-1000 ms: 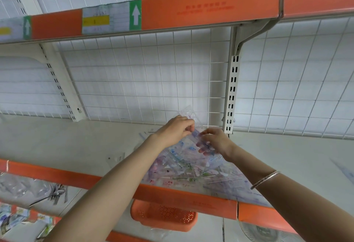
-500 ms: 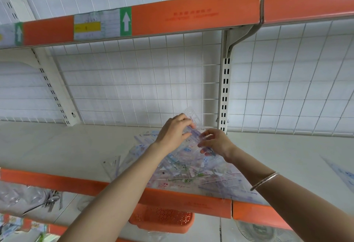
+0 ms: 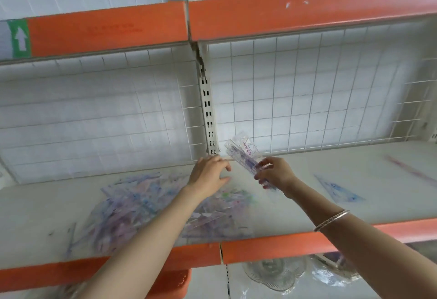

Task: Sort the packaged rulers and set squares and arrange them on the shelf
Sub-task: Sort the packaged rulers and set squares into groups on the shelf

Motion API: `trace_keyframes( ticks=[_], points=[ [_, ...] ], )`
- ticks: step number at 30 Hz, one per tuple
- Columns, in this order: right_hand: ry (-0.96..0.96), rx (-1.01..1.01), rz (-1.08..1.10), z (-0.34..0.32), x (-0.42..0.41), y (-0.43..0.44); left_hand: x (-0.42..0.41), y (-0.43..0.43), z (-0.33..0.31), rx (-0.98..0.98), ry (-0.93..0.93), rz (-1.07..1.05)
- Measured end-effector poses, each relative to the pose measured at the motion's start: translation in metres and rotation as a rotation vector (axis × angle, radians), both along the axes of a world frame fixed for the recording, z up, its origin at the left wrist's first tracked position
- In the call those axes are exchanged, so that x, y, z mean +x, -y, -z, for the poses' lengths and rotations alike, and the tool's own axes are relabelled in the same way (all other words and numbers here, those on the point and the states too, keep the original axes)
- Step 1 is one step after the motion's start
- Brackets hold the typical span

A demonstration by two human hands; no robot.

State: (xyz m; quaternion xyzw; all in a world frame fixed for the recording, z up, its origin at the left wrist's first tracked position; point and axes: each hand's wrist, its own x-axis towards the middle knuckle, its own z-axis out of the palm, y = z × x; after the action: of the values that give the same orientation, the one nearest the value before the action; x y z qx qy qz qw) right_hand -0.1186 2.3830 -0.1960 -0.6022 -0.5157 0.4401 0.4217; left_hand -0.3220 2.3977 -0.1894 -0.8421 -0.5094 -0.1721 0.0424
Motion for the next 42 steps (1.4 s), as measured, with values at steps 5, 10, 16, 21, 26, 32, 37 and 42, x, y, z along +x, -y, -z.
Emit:
trace_keyframes(
  ticks=[5,10,16,21,26,32,37,42],
  points=[
    [0.054,0.026,0.156,-0.002,0.089,0.011,0.085,-0.010,0.011,-0.053,-0.061,0.063],
    [0.168,0.030,0.304,0.001,0.177,0.018,0.171,-0.015,0.013,-0.057,-0.092,0.119],
    [0.365,0.012,0.457,0.009,0.270,0.023,0.259,-0.020,0.014,-0.072,-0.083,0.180],
    [0.496,-0.050,0.560,0.017,0.329,0.019,0.311,-0.021,0.015,-0.080,-0.083,0.217],
    [0.627,-0.109,0.554,0.023,0.360,0.015,0.340,-0.021,0.017,-0.093,-0.105,0.220],
    [0.866,-0.239,0.520,0.033,0.372,0.010,0.348,-0.025,0.017,-0.103,-0.108,0.206],
    [1.016,-0.294,0.517,0.038,0.363,0.008,0.341,-0.028,0.017,-0.116,-0.100,0.187],
    [0.988,-0.185,0.455,0.037,0.334,0.002,0.321,-0.027,0.018,-0.109,-0.086,0.159]
  ],
)
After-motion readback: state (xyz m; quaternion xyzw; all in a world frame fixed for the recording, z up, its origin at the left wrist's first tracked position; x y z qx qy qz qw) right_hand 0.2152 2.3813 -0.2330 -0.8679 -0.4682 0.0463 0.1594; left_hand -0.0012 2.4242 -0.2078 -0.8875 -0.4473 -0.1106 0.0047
